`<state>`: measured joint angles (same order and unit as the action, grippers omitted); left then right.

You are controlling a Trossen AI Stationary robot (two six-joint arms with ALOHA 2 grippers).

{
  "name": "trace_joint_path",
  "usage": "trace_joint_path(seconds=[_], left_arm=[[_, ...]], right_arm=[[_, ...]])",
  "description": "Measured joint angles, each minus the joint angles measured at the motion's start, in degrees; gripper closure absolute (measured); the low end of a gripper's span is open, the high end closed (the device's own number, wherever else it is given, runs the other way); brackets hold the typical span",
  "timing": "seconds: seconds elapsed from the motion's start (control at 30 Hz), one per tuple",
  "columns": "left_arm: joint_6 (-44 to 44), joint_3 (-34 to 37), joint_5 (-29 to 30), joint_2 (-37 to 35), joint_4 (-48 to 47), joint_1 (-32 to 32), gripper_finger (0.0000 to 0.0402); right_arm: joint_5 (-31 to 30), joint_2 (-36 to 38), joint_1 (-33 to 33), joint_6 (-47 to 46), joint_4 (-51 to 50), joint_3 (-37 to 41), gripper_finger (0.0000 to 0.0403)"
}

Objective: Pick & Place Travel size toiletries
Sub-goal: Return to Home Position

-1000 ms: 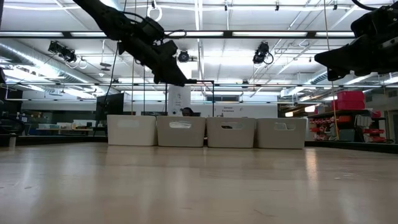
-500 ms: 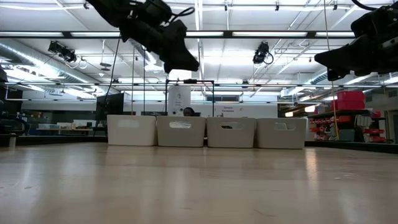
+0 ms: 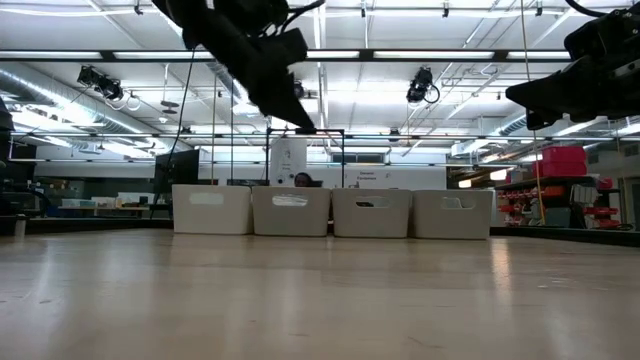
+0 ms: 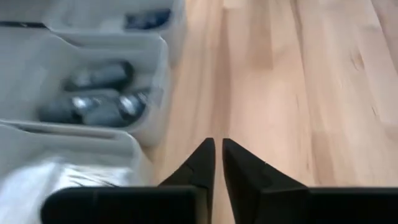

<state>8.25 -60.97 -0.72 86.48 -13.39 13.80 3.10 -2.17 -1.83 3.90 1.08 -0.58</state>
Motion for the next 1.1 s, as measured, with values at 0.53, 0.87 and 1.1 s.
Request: trace_joint_path(seconds=[0.53, 0.87, 1.1], left_arm=[[-6.1, 28.6, -0.4, -15.7, 18.5, -5.8, 0.0384], [-4.6, 43.2, -0.4, -33.8, 22.3, -6.3, 0.0395], [-6.5, 52.5, -1.2, -46.3, 23.7, -7.7, 0.0395]], right_arm=[[0.0, 0.0, 0.0, 0.0, 0.1, 0.0, 0.0389], [0.0, 0.0, 0.0, 0.0, 0.0, 0.0, 0.0389], [0.0, 0.0, 0.0, 0.0, 0.0, 0.0, 0.0389]])
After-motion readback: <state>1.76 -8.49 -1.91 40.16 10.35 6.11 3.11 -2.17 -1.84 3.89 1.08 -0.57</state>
